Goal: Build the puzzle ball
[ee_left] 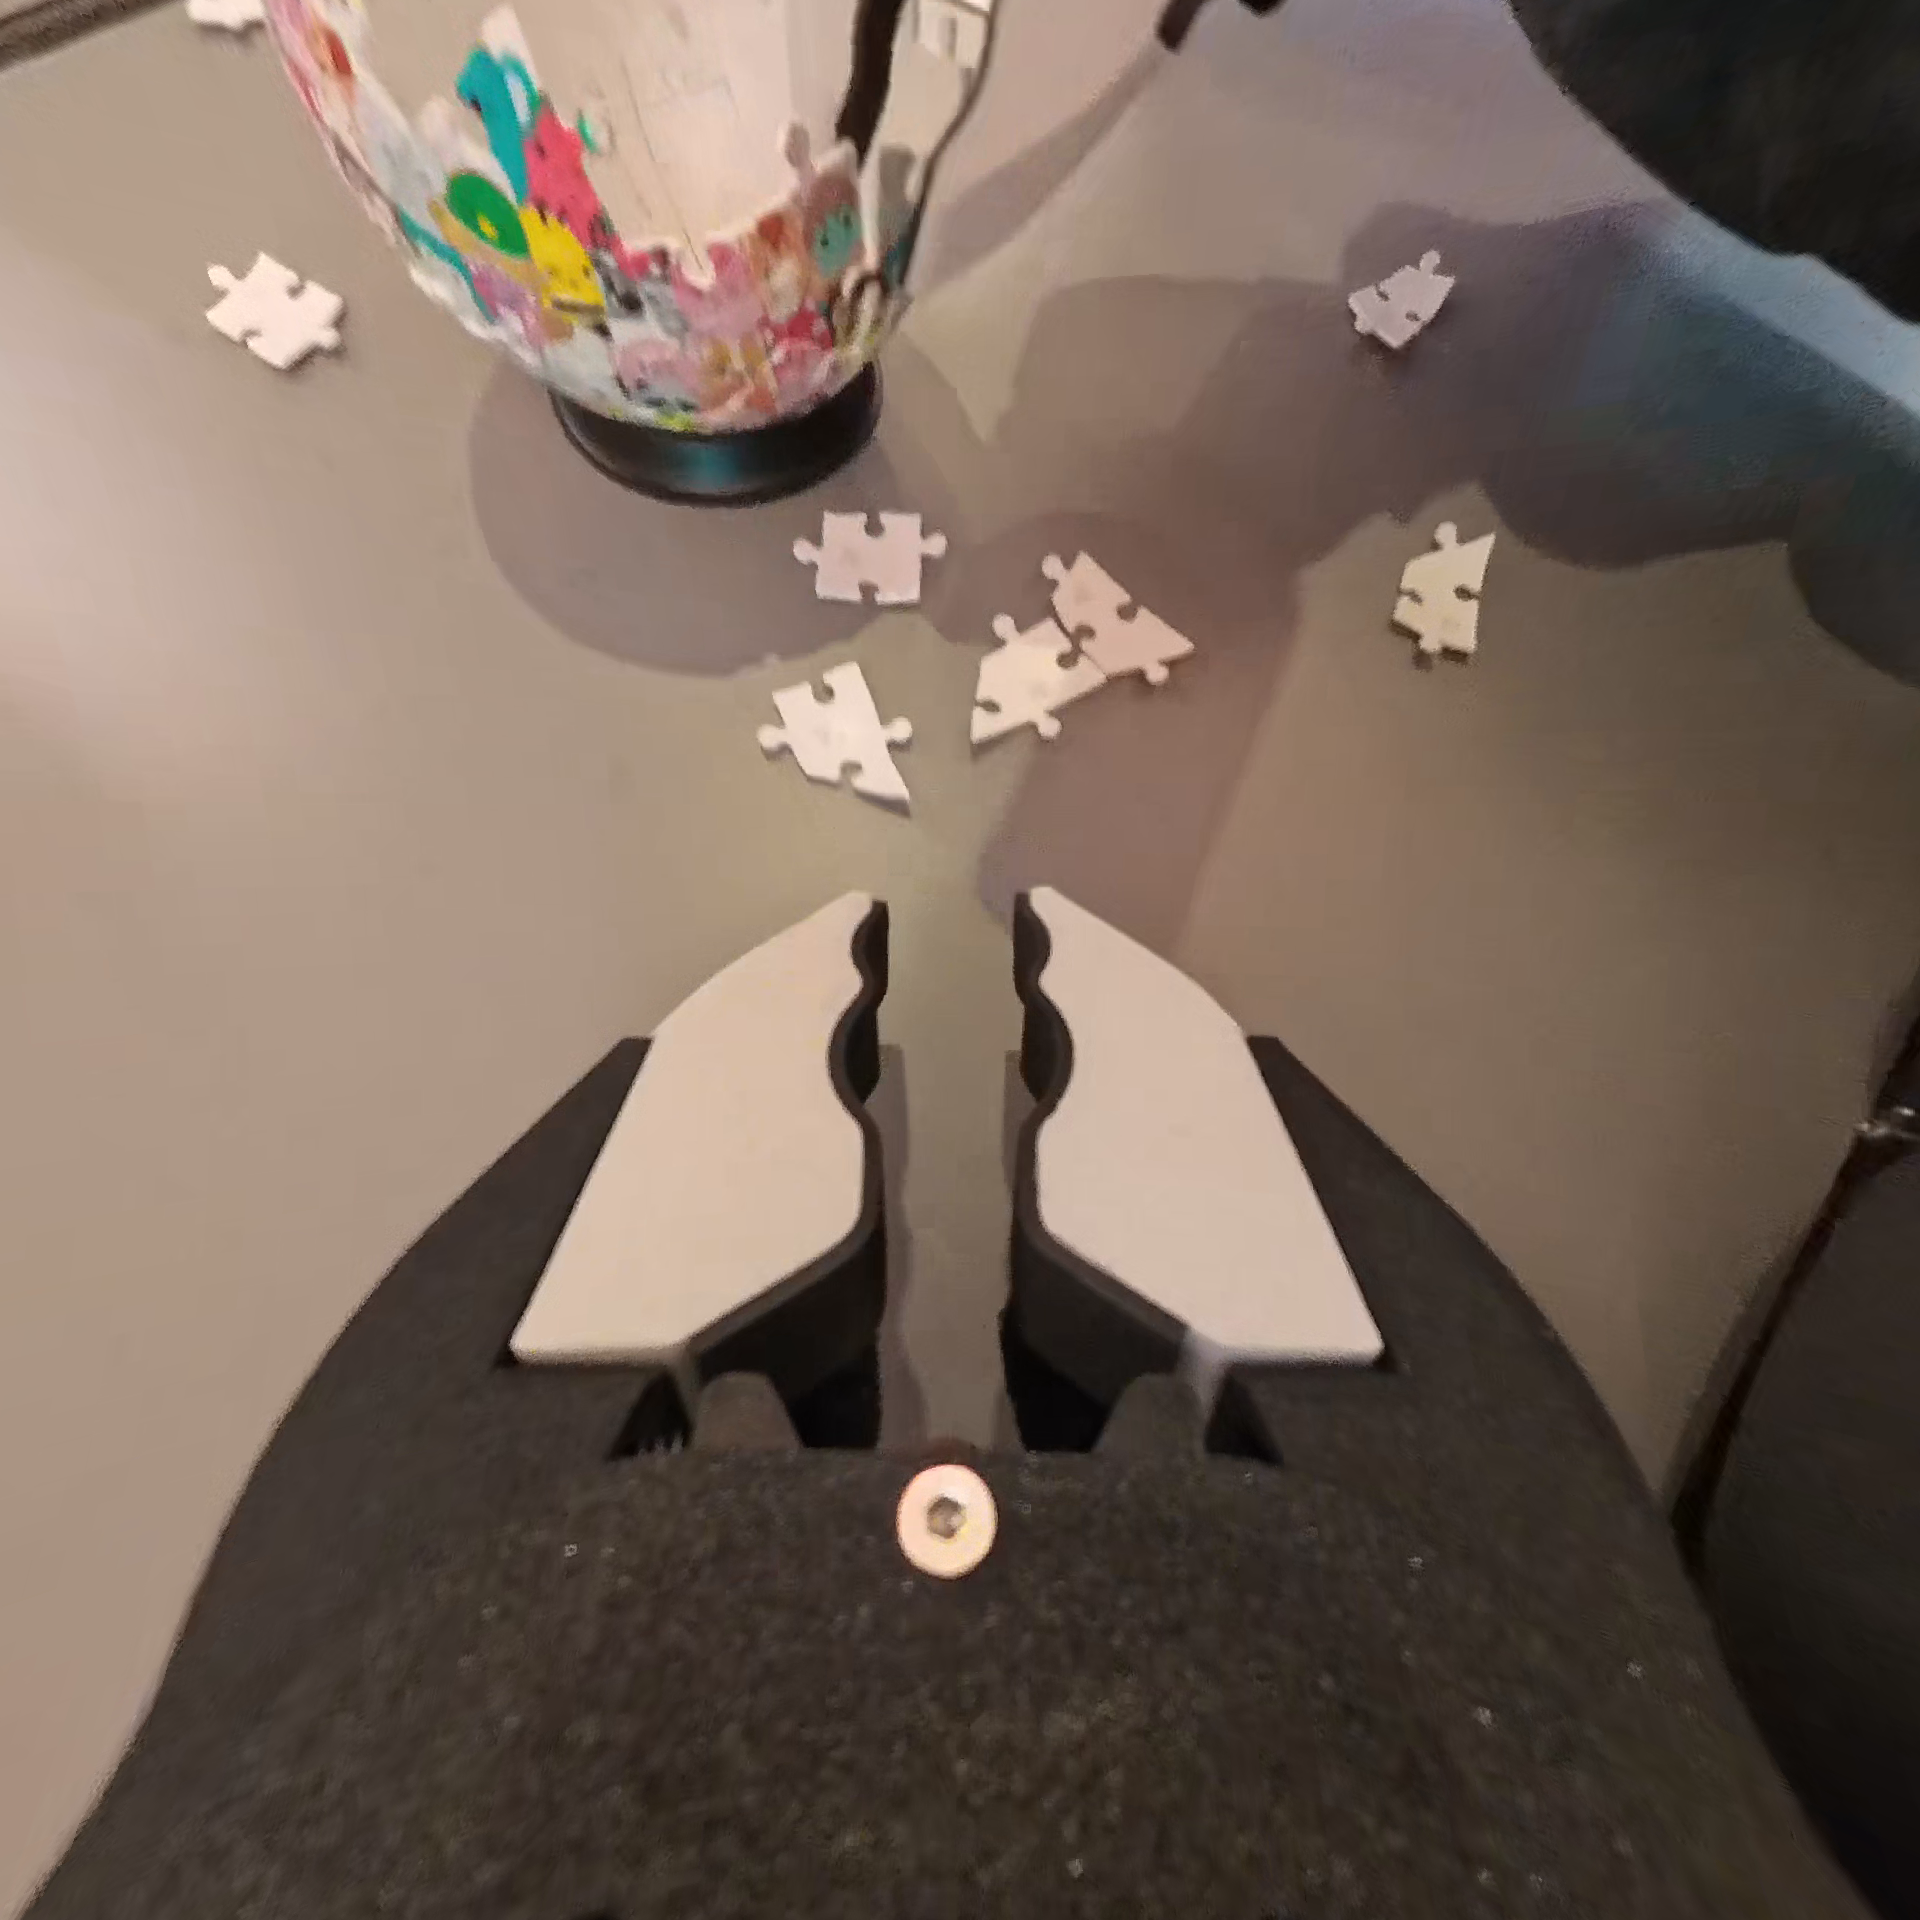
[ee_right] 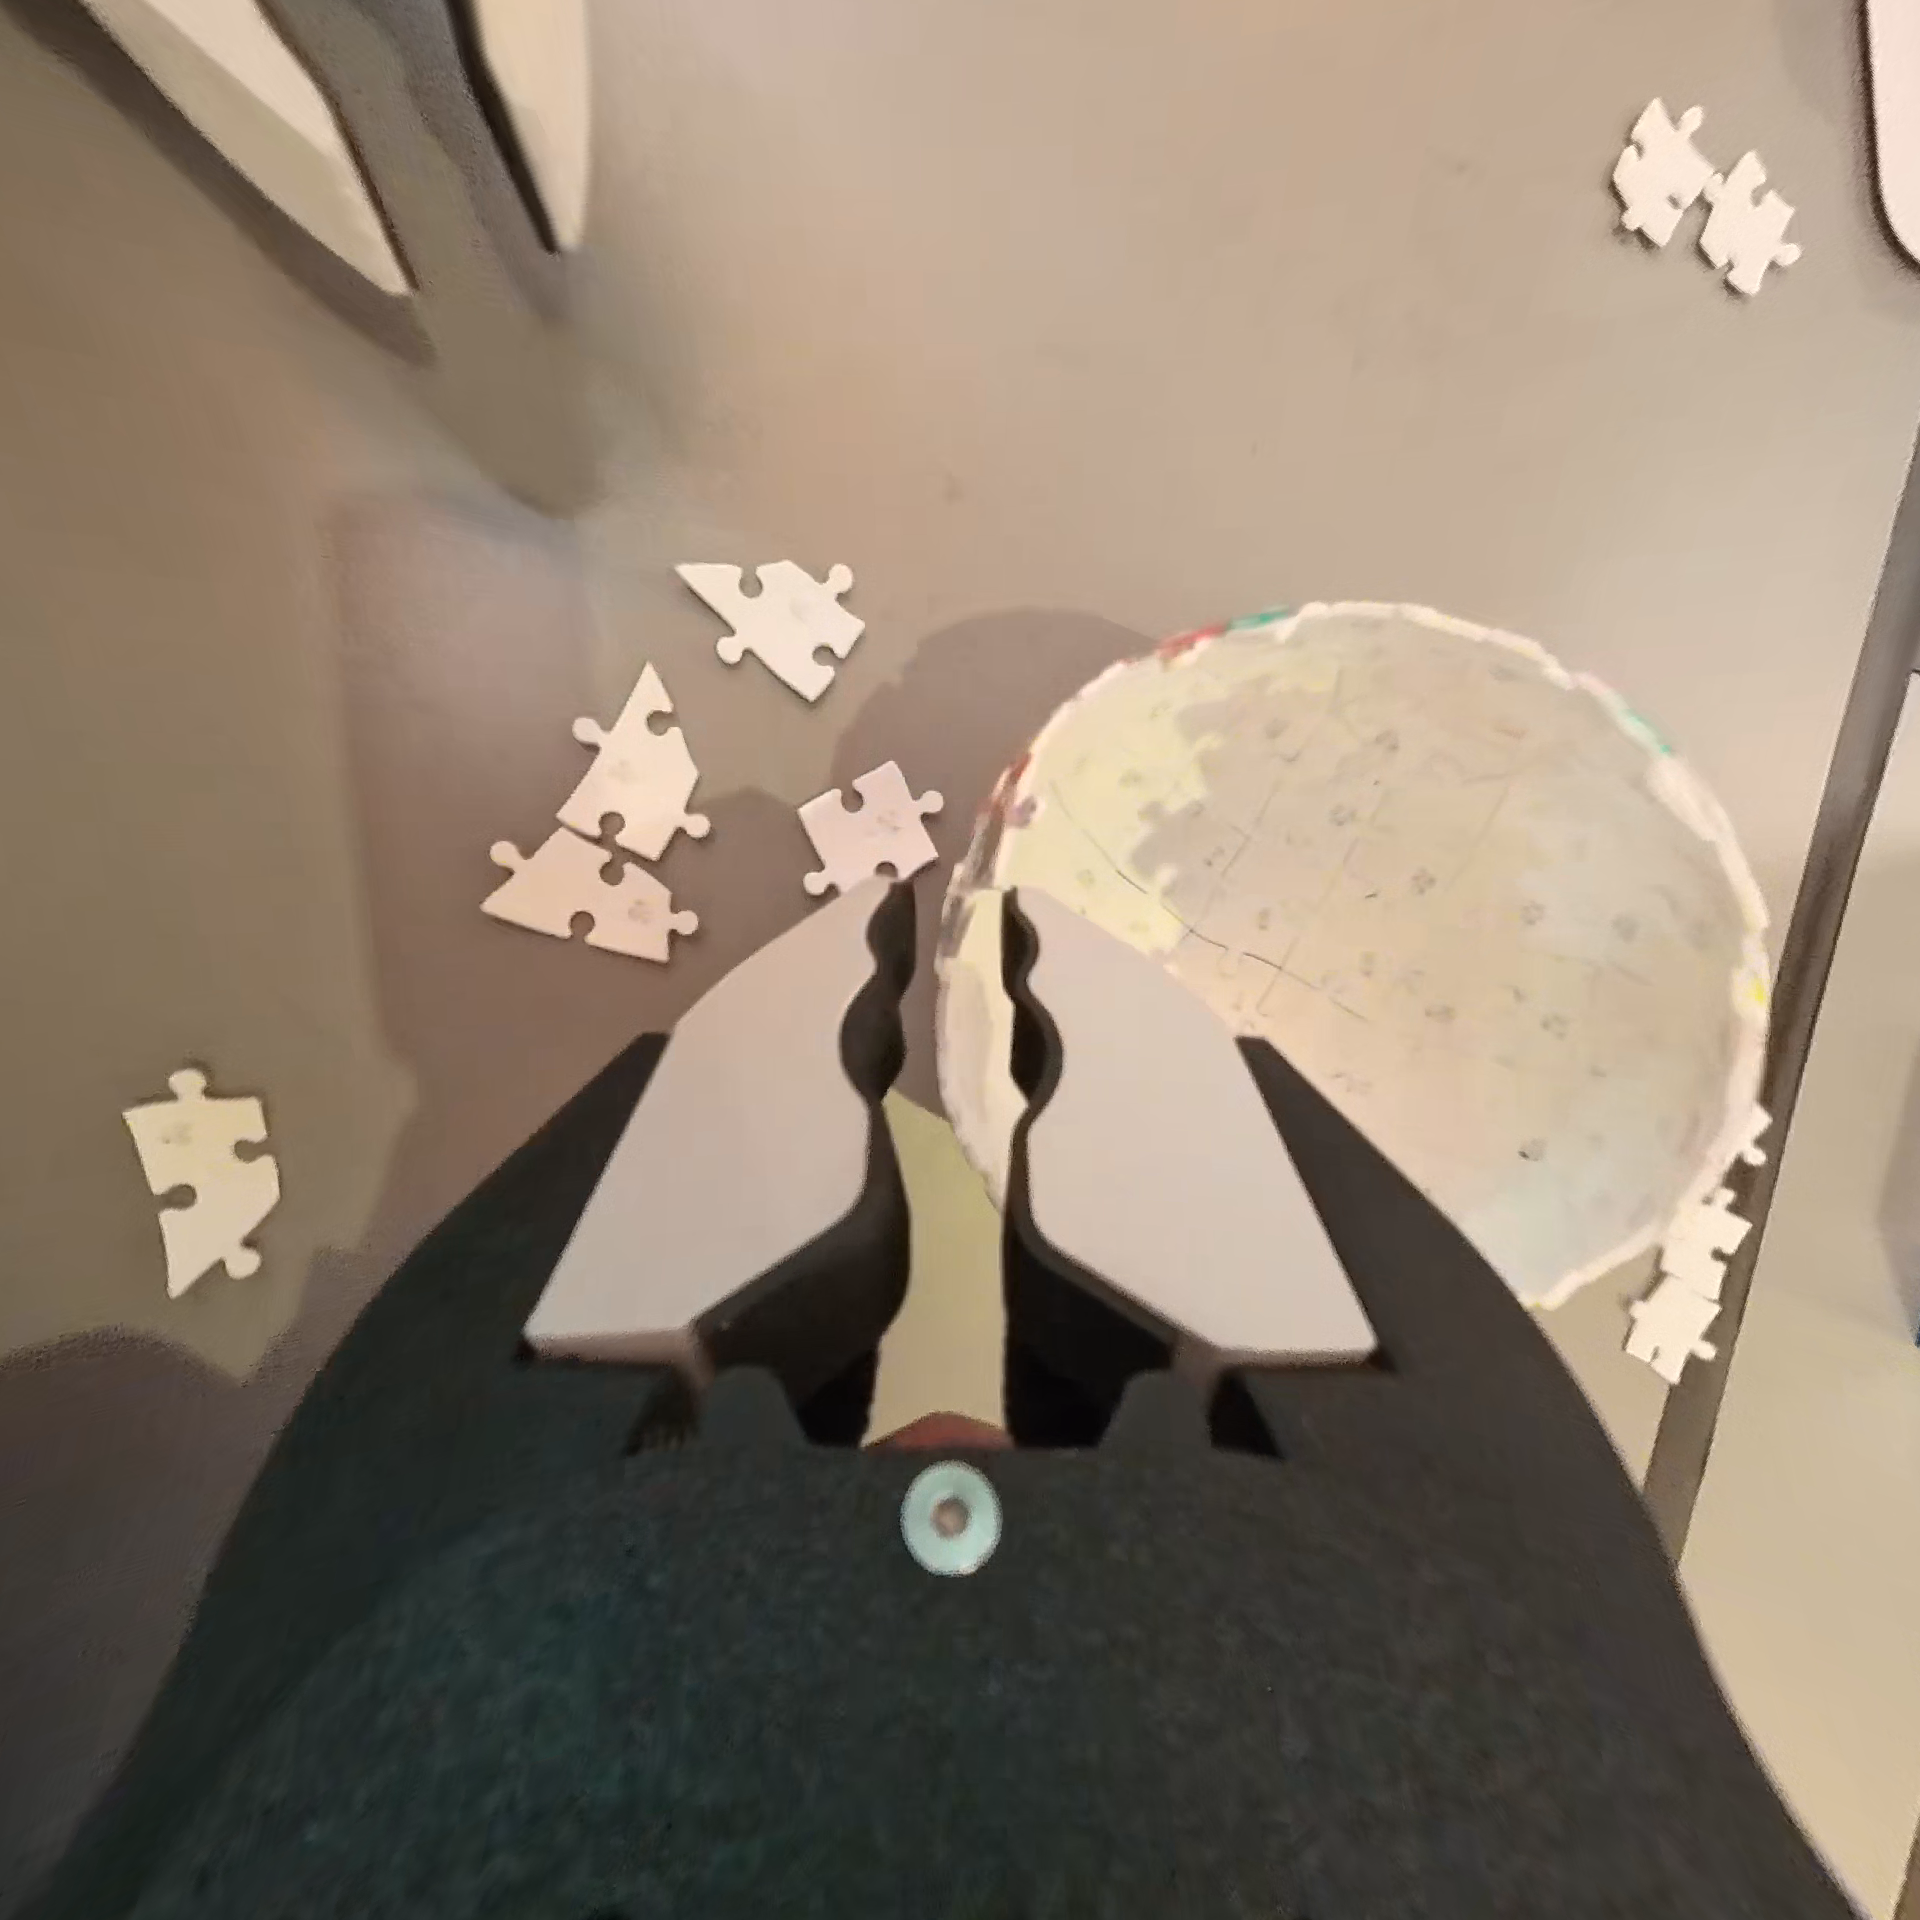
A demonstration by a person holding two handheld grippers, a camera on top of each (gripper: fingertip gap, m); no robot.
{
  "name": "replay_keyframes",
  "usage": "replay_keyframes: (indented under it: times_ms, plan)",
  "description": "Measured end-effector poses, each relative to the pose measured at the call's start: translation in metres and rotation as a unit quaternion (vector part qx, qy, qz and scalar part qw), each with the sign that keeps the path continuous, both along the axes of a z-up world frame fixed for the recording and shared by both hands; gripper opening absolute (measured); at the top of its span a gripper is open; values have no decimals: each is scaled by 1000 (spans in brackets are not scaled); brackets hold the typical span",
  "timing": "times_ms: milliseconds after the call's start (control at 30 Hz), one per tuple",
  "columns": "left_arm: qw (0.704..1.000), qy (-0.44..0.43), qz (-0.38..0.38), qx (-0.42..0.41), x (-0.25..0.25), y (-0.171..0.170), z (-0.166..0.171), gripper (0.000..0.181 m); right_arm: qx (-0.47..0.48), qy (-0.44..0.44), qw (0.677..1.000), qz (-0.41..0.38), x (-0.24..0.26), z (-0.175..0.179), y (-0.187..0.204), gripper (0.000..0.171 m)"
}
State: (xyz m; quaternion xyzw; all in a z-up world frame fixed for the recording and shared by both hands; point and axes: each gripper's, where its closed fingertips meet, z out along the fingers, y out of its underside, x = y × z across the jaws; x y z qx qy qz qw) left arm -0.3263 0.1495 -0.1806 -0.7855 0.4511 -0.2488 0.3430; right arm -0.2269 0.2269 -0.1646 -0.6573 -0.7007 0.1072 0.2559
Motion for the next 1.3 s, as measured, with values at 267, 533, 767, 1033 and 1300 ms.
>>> replay_keyframes:
  times_ms: [267, 533, 767, 1033, 1300]
  plan:
    - [1000, -19, -10, -2, -15, -22, 2, 22, -20, -14, 1000, 3, -1, -3, 2, 10]
    - [1000, -10, -25, 12, -13, -29, 6, 22, -45, -29, 999, 5, -1, -9, 3, 5]
    - [1000, -11, -23, 14, -13, -29, 7, 22, -67, -35, 997, -9, 6, -9, 5, 3]
    - [1000, -8, -24, 17, -12, -30, 8, 22, -41, -66, 997, -4, 9, -9, 8, 6]
    - [1000, -5, -24, 20, -13, -31, 8, 22, 15, -159, 987, 11, 10, -15, 11, 7]
